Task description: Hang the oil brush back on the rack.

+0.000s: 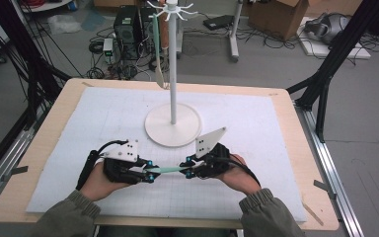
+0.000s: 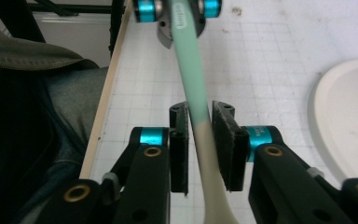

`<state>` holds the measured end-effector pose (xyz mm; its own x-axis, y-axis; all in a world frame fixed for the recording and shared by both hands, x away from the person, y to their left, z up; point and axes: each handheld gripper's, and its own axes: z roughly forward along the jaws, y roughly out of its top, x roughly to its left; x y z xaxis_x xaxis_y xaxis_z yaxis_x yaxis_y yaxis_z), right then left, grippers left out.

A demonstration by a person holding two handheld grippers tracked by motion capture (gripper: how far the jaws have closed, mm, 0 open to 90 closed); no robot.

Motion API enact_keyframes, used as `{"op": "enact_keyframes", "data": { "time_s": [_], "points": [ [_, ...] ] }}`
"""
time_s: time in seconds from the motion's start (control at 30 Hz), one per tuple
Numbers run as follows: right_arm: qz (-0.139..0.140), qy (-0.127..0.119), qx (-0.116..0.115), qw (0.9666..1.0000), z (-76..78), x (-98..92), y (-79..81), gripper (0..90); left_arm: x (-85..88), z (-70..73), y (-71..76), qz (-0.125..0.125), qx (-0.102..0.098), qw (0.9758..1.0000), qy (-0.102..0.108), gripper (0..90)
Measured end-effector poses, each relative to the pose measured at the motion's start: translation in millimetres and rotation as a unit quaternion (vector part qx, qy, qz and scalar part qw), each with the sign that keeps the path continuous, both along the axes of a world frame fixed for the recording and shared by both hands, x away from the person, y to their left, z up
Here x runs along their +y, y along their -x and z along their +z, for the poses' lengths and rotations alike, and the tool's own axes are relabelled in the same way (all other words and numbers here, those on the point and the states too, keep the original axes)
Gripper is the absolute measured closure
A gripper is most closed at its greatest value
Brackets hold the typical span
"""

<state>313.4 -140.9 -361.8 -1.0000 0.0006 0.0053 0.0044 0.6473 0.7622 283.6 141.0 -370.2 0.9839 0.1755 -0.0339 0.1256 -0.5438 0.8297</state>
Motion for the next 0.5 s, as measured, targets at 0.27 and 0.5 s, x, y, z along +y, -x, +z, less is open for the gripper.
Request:
{"op": "enact_keyframes", "data": {
  "time_s": [0.27,0.5],
  "points": [
    [0.018,0.009,0.028,0.9994,-2.8,8.4,-0.1,71.8,-7.3,0.4,4.0,-0.015,-0.017,0.9996,-0.017,76.3],
    [0.021,0.009,0.021,0.9995,-1.3,7.8,1.2,78.8,-6.1,0.3,1.9,-0.009,-0.012,0.9998,-0.015,75.2]
  ]
}}
